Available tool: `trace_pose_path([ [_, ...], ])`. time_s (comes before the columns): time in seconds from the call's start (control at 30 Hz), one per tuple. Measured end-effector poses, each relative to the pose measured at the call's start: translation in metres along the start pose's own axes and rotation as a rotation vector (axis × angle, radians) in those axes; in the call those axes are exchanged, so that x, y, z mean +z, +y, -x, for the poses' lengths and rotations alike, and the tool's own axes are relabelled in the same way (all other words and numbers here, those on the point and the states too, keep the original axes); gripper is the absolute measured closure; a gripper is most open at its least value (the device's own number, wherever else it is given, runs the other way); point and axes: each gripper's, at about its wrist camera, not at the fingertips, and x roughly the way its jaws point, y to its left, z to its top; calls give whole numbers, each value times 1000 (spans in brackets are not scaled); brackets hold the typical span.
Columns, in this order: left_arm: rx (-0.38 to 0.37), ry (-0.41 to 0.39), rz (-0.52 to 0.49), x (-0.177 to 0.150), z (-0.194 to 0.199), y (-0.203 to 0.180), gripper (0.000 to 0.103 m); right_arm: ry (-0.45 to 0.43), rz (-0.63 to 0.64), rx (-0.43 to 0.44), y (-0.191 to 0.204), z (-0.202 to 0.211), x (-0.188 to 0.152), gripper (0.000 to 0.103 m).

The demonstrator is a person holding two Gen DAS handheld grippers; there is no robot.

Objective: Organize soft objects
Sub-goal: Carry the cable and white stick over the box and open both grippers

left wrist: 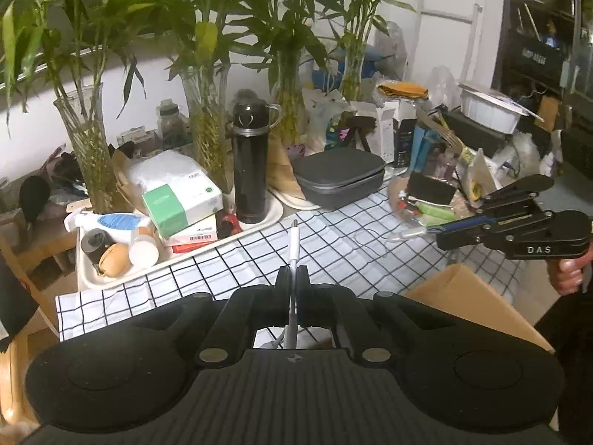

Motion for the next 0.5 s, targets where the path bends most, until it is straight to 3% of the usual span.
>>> trace_pose_path([
  [0.33, -8, 14, 79, -20, 32, -13, 100, -23, 33, 58, 31, 13, -3, 96],
  [0.5, -2, 64, 107, -32, 30, -19, 100, -15, 51, 67, 42, 17, -7, 96],
])
